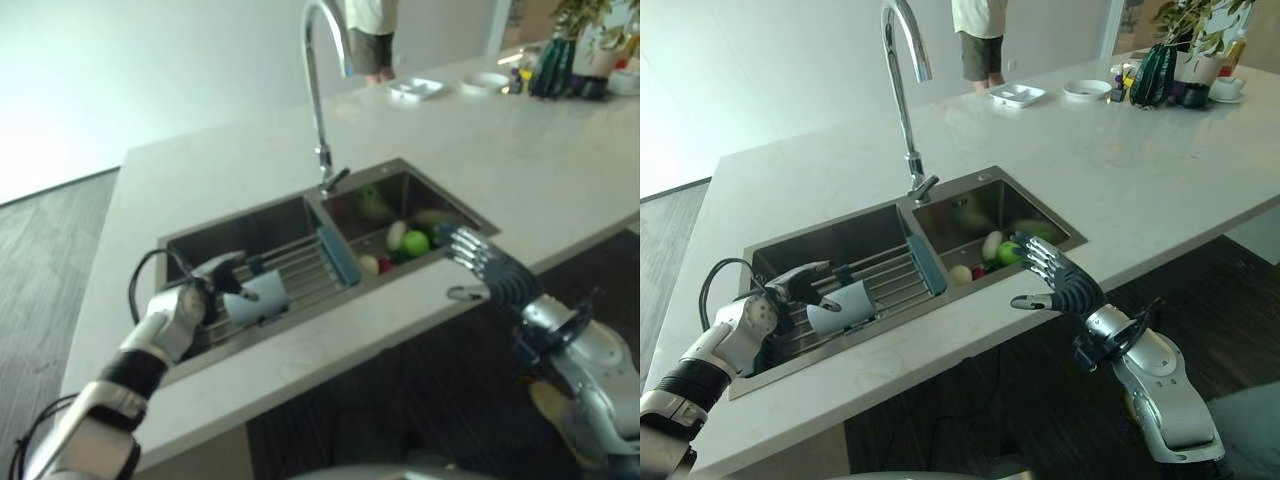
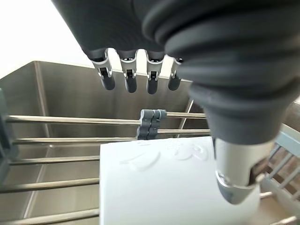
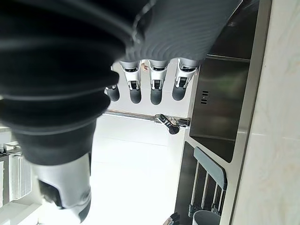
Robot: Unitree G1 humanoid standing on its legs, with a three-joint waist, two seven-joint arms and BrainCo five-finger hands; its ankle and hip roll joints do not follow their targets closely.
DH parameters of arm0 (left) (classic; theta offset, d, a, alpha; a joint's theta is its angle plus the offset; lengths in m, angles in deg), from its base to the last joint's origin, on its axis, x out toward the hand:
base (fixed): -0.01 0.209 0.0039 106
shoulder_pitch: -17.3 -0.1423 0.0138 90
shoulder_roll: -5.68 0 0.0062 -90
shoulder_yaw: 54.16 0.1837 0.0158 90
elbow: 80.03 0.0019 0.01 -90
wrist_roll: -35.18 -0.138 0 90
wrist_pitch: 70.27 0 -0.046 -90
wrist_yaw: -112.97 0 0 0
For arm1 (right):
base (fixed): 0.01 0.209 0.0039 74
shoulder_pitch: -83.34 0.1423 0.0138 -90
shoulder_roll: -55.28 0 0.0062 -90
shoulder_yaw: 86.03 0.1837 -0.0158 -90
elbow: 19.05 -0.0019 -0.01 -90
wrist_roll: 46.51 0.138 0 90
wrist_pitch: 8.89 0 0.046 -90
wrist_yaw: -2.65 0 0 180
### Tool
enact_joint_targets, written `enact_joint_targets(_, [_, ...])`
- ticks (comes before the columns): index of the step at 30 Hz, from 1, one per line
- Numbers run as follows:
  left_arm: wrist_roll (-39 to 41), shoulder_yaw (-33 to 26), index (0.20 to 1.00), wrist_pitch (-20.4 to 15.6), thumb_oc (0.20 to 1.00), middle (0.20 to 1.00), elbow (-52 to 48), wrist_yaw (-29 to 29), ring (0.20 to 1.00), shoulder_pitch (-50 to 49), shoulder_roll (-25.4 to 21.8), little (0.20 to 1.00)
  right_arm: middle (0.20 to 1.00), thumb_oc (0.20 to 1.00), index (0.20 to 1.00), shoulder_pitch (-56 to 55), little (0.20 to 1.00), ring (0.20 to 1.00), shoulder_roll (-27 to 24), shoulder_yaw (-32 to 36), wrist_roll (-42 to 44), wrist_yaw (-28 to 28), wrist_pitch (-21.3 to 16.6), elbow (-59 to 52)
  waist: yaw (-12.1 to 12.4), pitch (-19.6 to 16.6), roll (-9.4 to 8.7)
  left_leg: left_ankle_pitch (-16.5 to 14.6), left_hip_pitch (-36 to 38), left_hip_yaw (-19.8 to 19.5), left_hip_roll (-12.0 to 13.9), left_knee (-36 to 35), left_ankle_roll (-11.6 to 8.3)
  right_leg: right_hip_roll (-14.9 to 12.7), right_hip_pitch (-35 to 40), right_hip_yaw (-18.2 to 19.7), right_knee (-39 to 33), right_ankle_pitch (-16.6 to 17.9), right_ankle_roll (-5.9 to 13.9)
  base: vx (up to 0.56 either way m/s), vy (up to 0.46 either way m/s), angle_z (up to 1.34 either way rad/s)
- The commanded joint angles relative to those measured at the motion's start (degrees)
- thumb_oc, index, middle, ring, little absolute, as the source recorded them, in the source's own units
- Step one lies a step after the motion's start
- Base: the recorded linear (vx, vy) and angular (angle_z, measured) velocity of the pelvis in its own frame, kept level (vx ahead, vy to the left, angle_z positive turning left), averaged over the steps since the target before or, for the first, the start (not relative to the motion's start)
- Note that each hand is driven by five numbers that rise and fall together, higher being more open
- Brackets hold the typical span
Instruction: Place the dishes in the dishwasher.
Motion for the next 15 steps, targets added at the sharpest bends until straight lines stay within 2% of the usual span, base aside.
enact_joint_targets(1, [-2.54,0.77,1.0,-0.42,1.0,1.0,3.16,0.25,1.0,6.67,-2.2,1.0,1.0,1.0,1.0,4.84,1.0,1.0,-2.0,1.17,1.69,-0.09,-2.89,-0.78,-0.37,-0.22,-0.55,-1.23,-0.58,-1.25,1.87,0.48,0.15,-1.09,5.05,1.42,0.47,-5.31,3.19,0.02,0.007,-0.12])
enact_joint_targets(15, [-4.76,0.7,1.0,0.64,1.0,1.0,5.99,-0.21,1.0,5.29,0.02,1.0,1.0,1.0,1.0,4.82,1.0,1.0,-1.43,1.56,1.19,-0.61,-2.68,-0.94,-0.55,-0.13,-0.83,-1.51,-0.35,-1.05,1.58,0.48,0.46,-1.03,4.95,1.79,0.47,-5.19,3.23,0.0,0.001,-0.01])
